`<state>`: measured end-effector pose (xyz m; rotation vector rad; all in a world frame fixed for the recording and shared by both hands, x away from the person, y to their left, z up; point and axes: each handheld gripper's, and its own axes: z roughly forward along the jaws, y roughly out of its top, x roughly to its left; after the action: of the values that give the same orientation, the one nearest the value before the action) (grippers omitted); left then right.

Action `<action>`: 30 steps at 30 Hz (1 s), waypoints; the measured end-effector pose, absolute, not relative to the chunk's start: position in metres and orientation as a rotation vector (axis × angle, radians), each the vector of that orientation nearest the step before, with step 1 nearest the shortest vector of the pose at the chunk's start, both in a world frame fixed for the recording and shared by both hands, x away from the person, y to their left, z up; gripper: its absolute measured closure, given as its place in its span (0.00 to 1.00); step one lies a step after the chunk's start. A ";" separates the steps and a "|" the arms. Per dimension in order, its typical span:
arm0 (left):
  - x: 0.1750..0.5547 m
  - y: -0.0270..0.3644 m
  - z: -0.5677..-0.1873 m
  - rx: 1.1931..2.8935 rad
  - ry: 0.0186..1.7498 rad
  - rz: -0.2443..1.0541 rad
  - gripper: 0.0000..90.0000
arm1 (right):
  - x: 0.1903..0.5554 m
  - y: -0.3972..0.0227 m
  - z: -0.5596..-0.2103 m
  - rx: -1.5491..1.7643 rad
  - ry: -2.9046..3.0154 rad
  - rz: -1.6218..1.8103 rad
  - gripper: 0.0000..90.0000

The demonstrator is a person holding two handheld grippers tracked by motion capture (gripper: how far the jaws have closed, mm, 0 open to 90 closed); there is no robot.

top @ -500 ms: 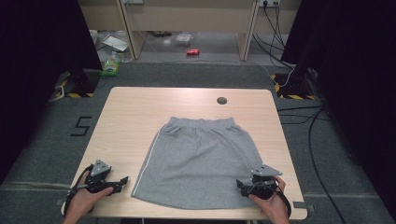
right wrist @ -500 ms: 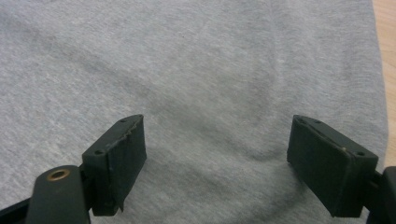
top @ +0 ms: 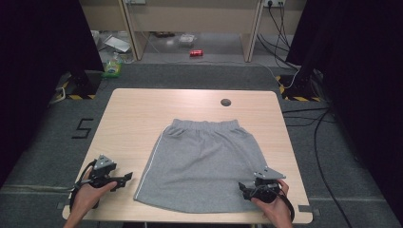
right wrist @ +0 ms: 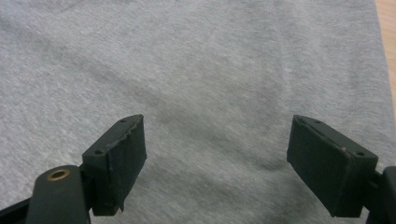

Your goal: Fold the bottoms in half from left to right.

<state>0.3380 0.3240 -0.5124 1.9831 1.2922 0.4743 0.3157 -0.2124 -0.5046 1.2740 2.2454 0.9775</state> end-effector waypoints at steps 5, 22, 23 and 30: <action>0.355 0.321 -0.506 1.964 1.295 0.483 0.20 | 0.315 -0.212 -0.504 1.269 2.246 0.969 0.23; 0.415 0.297 -0.491 1.892 1.299 0.383 0.22 | 0.315 -0.209 -0.503 1.274 2.232 0.996 0.23; 0.415 0.297 -0.491 1.892 1.299 0.383 0.22 | 0.315 -0.209 -0.503 1.274 2.232 0.996 0.23; 0.434 0.286 -0.483 1.876 1.282 0.355 0.26 | 0.314 -0.208 -0.503 1.273 2.236 0.999 0.23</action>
<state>0.4340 0.2857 -0.4828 1.8759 1.2815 0.3547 0.3142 -0.2076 -0.5032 1.2732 2.2362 0.9993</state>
